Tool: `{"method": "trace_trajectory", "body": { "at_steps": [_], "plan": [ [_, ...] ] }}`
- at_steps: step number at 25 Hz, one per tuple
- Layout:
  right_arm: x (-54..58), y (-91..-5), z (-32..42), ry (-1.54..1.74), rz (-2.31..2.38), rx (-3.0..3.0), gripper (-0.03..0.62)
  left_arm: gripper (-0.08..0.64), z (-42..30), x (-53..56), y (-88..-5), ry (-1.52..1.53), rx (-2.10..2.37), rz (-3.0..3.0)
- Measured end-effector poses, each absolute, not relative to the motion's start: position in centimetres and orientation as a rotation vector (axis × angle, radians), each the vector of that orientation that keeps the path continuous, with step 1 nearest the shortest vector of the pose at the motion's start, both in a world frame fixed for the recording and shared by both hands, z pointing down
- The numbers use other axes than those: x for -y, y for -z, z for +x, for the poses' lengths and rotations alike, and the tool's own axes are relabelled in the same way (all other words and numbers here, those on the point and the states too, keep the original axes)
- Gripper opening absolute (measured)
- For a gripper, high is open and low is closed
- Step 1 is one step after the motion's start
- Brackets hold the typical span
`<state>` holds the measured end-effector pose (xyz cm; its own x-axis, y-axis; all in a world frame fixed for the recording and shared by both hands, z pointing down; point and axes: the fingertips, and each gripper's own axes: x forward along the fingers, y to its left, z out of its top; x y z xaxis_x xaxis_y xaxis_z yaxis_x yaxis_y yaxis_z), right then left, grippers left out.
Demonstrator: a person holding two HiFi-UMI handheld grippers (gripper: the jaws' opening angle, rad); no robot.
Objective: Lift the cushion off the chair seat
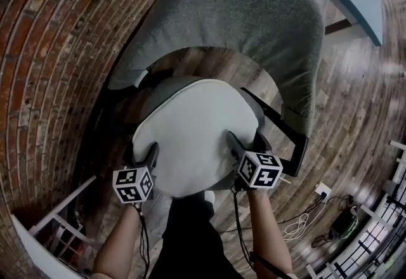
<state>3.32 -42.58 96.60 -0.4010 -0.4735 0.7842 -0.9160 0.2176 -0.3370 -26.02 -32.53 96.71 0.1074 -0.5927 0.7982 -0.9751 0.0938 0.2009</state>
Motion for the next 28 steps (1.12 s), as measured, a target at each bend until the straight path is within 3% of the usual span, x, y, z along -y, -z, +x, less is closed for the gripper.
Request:
{"method": "trace_trajectory", "body": {
  "at_steps": [5,12,18,28],
  "plan": [
    [42.8,-95.3,3.4,-1.099,1.292,1.995,0.266,0.148,-24.7,33.1,-95.5,-0.702,1.617,1.666],
    [42.5,-92.2,3.1,-1.044,1.262,2.044,0.099,0.066,-24.1,33.3,-93.3,-0.665,1.619,1.67],
    [41.0,-89.7,3.0,-1.012,1.27,2.049,0.065,0.048,-22.4,32.9,-91.0,-0.668,1.632,1.725],
    [39.3,-79.7,5.0,-1.019,1.36,2.125,0.061,0.046,-21.0,31.8,-81.7,-0.628,1.696,1.8]
  ]
}}
